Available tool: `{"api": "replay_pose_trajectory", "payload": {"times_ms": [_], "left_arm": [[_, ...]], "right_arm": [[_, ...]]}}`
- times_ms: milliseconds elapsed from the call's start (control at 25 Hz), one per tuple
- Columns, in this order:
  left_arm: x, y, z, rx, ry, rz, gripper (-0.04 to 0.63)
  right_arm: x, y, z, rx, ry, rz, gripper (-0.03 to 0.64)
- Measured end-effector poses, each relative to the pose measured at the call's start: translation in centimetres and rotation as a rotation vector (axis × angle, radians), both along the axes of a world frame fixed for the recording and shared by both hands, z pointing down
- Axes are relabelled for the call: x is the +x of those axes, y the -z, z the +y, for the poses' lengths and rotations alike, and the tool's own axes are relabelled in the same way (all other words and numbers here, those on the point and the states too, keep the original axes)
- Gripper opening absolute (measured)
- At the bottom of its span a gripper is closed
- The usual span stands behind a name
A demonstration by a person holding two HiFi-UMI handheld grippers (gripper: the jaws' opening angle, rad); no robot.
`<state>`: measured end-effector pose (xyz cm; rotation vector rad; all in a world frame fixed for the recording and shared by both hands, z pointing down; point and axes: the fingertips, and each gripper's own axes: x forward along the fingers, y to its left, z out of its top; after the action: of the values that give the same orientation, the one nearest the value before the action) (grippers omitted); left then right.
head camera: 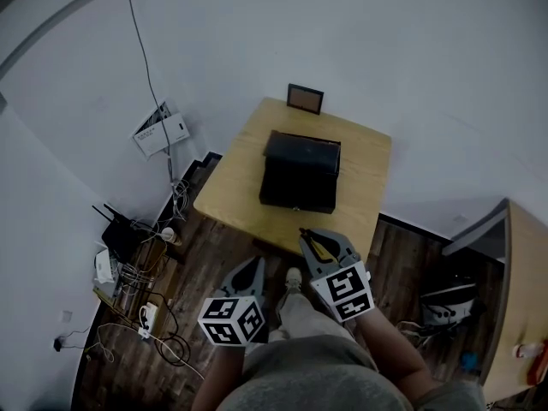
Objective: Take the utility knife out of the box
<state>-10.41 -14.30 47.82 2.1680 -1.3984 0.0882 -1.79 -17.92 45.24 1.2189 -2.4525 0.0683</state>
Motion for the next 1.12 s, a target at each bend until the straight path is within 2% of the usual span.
{"api": "replay_pose_trajectory", "payload": {"times_ms": [240,400,1120], "left_arm": [[-0.1,-0.1,2.2,0.009,-0.012,-0.01,0.003],[-0.3,0.0,2.9,0.013,-0.02,-0.008,0.005],[-0.6,1.1,3.2,0.038,-0.014,0.014,0.005]], "right_arm": [[-0.2,0.2,3.3,-0.005,-0.038,-0.083,0.037],[0.2,-0.1,4.7,-0.024,-0.063,-0.101,0.037],[1.0,1.4,5.7,0.004,-0.103,-0.15,0.037]]}}
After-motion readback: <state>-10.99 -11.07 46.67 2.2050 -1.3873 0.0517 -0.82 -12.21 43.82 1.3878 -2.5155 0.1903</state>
